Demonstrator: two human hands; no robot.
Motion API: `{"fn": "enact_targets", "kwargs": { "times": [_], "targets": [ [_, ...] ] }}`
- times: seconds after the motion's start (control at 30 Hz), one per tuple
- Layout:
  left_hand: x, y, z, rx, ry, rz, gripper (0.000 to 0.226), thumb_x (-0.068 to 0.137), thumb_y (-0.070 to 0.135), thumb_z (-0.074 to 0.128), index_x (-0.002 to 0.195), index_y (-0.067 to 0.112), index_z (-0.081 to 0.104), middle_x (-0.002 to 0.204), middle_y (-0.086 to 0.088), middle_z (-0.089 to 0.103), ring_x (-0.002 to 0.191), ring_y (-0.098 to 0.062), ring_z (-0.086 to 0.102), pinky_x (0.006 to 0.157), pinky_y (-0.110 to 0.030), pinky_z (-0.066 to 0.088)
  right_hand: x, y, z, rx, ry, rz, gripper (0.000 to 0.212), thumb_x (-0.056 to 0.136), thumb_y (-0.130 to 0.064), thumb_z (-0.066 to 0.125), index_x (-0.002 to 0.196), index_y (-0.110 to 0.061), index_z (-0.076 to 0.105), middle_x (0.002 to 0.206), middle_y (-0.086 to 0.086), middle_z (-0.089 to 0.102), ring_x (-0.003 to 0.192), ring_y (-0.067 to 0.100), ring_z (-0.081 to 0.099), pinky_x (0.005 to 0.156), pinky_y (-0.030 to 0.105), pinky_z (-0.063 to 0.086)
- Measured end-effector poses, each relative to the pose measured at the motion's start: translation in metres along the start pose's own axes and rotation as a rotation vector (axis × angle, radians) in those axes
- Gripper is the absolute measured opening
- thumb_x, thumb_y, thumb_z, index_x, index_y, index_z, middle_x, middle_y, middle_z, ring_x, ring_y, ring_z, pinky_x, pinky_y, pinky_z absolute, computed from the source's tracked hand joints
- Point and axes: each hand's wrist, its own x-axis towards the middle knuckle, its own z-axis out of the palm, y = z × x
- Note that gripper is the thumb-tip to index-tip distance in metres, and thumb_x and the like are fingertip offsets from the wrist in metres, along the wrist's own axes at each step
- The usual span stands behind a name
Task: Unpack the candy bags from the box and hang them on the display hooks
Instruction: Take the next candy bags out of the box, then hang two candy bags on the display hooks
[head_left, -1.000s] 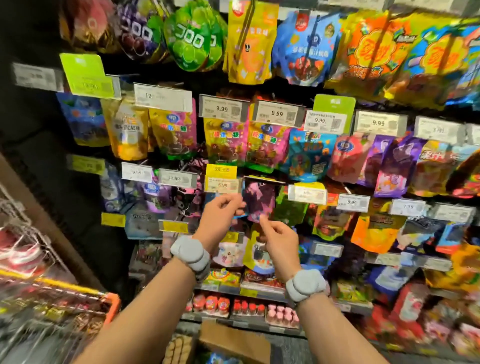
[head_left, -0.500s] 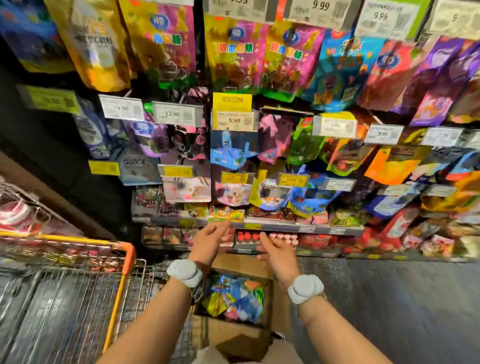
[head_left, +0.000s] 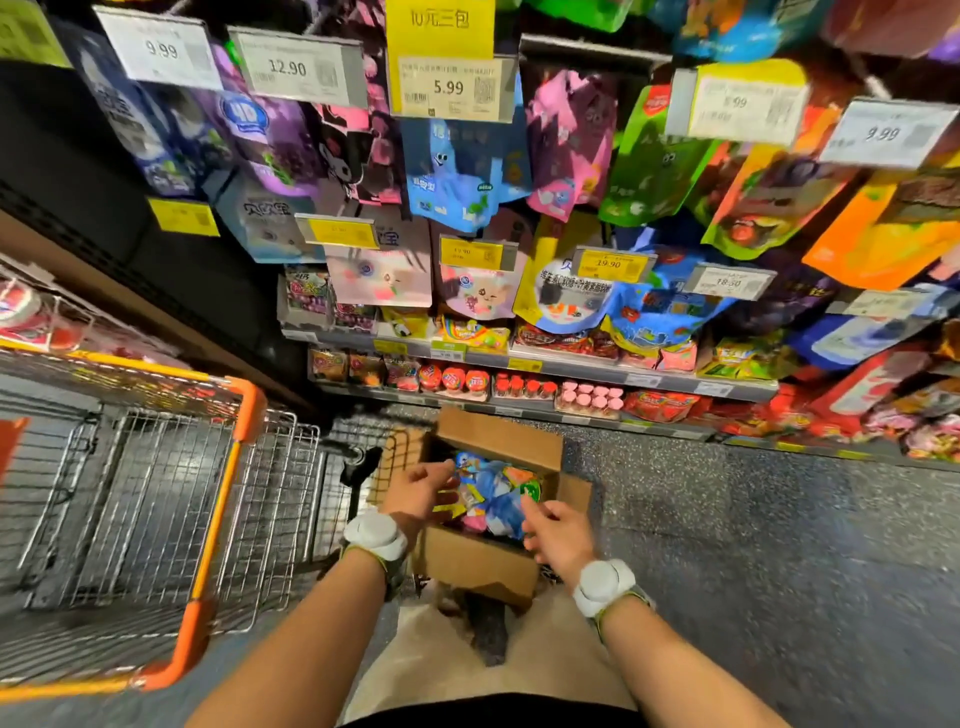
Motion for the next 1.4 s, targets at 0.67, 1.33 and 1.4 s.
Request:
{"fn": "enact_targets", "kwargs": {
  "times": [0.67,1.33,1.4],
  "targets": [
    [0.134,-0.131,0.016,0.069,0.139,-0.275,0.019,0.097,0.031,0.059,0.098,0.012,0.061,0.102,-0.012,0.069,0.088,-0.027,0.065,0.076,-0.042,0.056,0.172,0.11,-0.006,-0.185,-0.09,0.17,0.034,0.094,-0.049,0.059,0.079,-0.018,0.061,0.079,0.003,0.068,0.055,0.017,0.055,0.055,0.033,0.041],
    [0.323,-0.2,0.003,0.335,0.269,-0.259,0.026,0.091,0.035,0.067,0.108,0.016,0.065,0.101,-0.01,0.069,0.09,-0.028,0.068,0.068,-0.038,0.061,0.364,0.188,0.041,-0.196,-0.035,0.198,0.025,0.099,-0.024,0.059,0.103,0.001,0.061,0.074,0.01,0.056,0.056,0.017,0.05,0.042,0.018,0.044],
    [0.338,-0.211,0.003,0.353,0.32,-0.26,0.029,0.087,0.038,0.071,0.104,0.014,0.067,0.101,-0.011,0.069,0.086,-0.029,0.067,0.077,-0.044,0.06,0.374,0.204,0.045,-0.285,-0.081,0.171,0.027,0.099,-0.03,0.058,0.087,-0.006,0.061,0.077,0.017,0.061,0.059,0.024,0.051,0.052,0.03,0.045]
  ]
}}
